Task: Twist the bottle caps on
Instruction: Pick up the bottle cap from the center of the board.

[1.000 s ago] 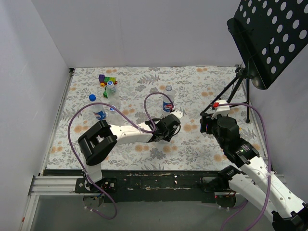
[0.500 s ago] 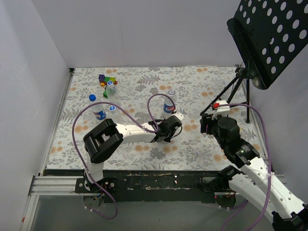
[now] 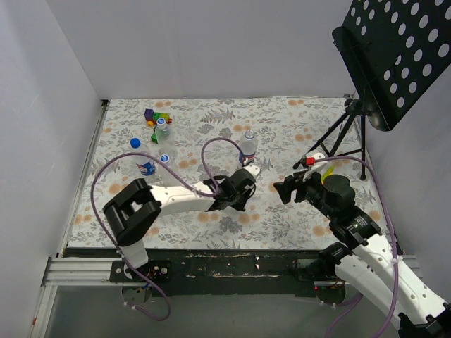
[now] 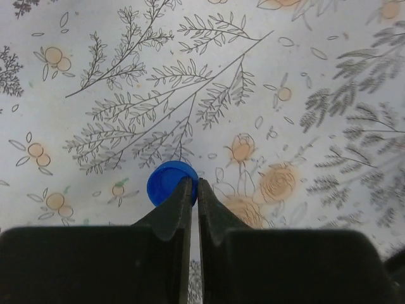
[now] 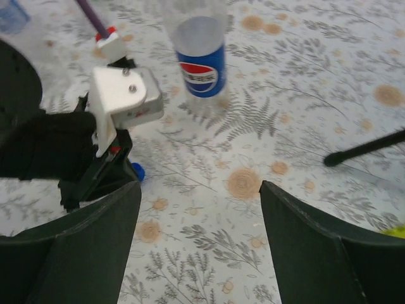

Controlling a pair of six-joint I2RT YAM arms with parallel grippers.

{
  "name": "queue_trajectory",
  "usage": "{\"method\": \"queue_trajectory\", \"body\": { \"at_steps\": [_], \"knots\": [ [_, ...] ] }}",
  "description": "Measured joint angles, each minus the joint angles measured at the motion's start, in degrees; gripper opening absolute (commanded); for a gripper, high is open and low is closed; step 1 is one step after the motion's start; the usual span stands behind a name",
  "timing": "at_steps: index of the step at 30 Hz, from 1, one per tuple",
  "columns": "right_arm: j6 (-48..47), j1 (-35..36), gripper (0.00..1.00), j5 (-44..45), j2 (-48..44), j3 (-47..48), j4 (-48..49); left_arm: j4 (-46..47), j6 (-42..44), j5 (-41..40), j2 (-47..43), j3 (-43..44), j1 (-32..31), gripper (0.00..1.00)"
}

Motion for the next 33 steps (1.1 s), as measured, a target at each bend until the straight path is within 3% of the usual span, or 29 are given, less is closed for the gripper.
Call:
{"method": "queue_trajectory", "body": {
  "at_steps": [3,9,14,23,33],
  "knots": [
    [-0.55,0.00,0.92,-9.27,-2.75,-3.28,4.98,2.10,-2.34,4.13,-7.80,-5.20,1.73,0.00],
    [-2.73,0.00,0.91,-24.37,-5.29,-8.46,13.81,13.14,-8.76,14.40,-25.03,-13.79,8.20,0.00],
    [-4.35,0.00,0.87,-34.23,-4.09,-10.19,22.80,22.12,-14.80,23.10,-34.27,-18.38,12.09,0.00],
    [-4.83,0.00,0.84,-44.65,2.43,-10.99,37.16,39.74,-27.26,35.43,-40.74,-23.98,12.09,0.00],
    [-2.91,0.00,0.80,-48.68,4.90,-10.95,47.76,53.37,-37.79,39.58,-40.81,-28.26,11.93,0.00]
  ]
}}
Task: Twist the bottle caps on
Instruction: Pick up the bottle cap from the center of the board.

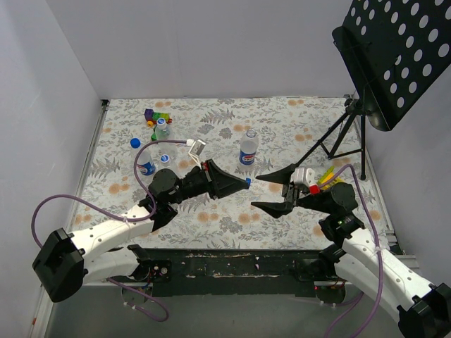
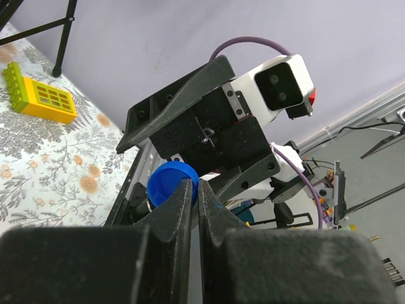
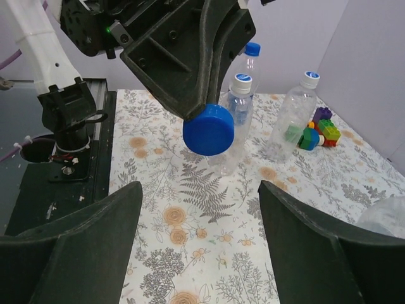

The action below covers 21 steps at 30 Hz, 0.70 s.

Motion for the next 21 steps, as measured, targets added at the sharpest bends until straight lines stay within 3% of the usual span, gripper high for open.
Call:
{"method": "queue_trajectory", "body": {
  "at_steps": [8,21],
  "knots": [
    [2.82,0.00,0.78,-1.97,1.77,0.00,5.66,3.85,-2.05,-0.31,0.83,-0.39,-1.75,0.00],
    [4.96,-0.02,0.64,-2.80,1.81,0.85,9.51,5.62,-3.43,-1.55,2.93,-0.42,-3.28,0.00]
  ]
}}
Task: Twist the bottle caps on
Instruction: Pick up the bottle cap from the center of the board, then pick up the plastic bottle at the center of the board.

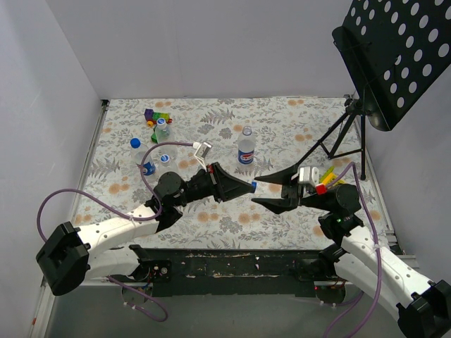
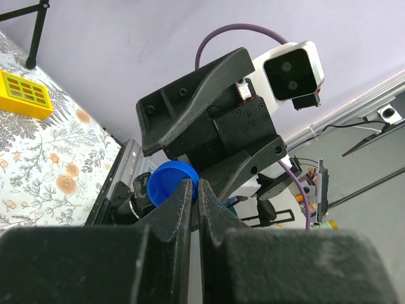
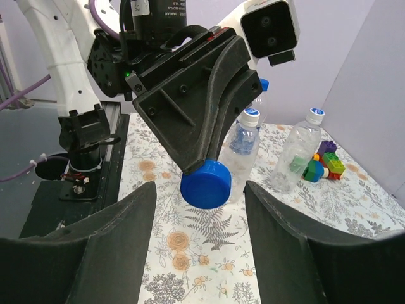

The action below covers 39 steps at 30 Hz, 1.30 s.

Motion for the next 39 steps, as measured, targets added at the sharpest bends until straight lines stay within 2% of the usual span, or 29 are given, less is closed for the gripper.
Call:
{"method": "queue_trajectory", "body": {
  "at_steps": [12,23,24,27,30,32,35,39],
  "knots": [
    [0.90,0.02,0.50,-0.66,0.68,0.02,0.79,0.81,-0.52,-1.07,0.68,0.00,-1.20,0.00],
    [0.90,0.00,0.17,-0.48,0.55,0.31,0.55,0.90,-1.03,-2.01,0.68,0.00,-1.57,0.00],
    [0.90,0.00,0.14,-0.35,0.44,0.31,0.39,0.90,-1.11,-2.14,0.68,0.00,-1.60,0.06],
    [0.83,0.00,0.09,0.13,0.15,0.33,-0.31,0.79,-1.20,-2.67,0.68,0.00,-1.68,0.32],
    [0.24,0.00,0.08,1.25,-0.48,0.42,-2.73,0.04,-0.33,-3.74,0.31,0.00,-1.73,0.64],
    [-0.81,0.02,0.08,3.34,-1.31,0.96,-6.40,-1.97,1.33,-4.96,-0.61,0.04,-1.73,0.79],
    [-2.86,0.02,0.07,7.93,-2.95,2.21,-12.76,-7.63,6.27,-8.26,-2.54,0.98,-1.73,0.94],
    [-5.35,0.00,0.07,16.20,-6.43,3.63,-21.42,-14.32,15.54,-15.30,-3.80,3.48,-1.73,0.98]
  ]
}}
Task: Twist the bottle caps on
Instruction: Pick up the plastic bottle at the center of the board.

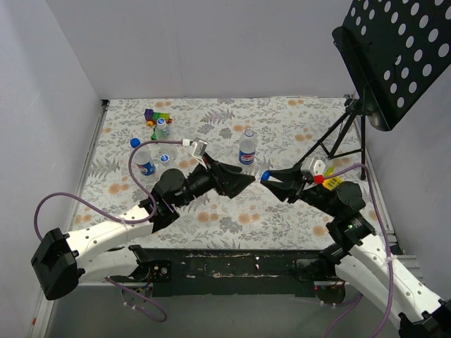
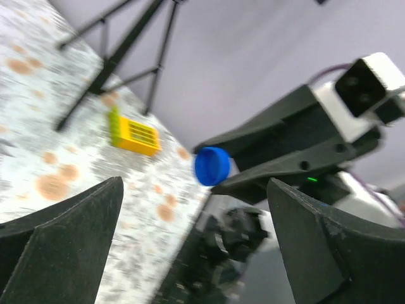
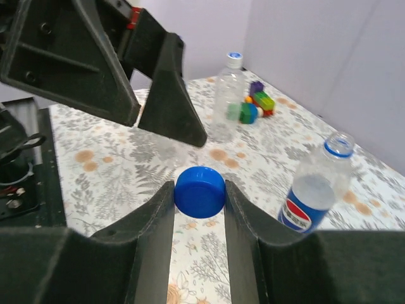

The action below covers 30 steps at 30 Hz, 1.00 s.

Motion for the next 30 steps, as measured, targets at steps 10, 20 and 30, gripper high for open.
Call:
{"method": "queue_trajectory", "body": {
  "at_steps": [10,20,30],
  "knots": [
    [-4.33,0.00,0.07,12.83,-7.82,1.57,-14.23,7.37,25.22,-16.24,12.35,-2.75,0.00,0.98],
    [-6.03,0.00,0.08,14.43,-10.80,3.63,-17.75,25.38,37.22,-21.64,30.84,-3.78,1.95,0.98],
    [-7.43,0.00,0.07,14.82,-11.32,4.85,-19.30,39.17,38.29,-22.25,47.58,2.95,4.44,0.97]
  ]
}}
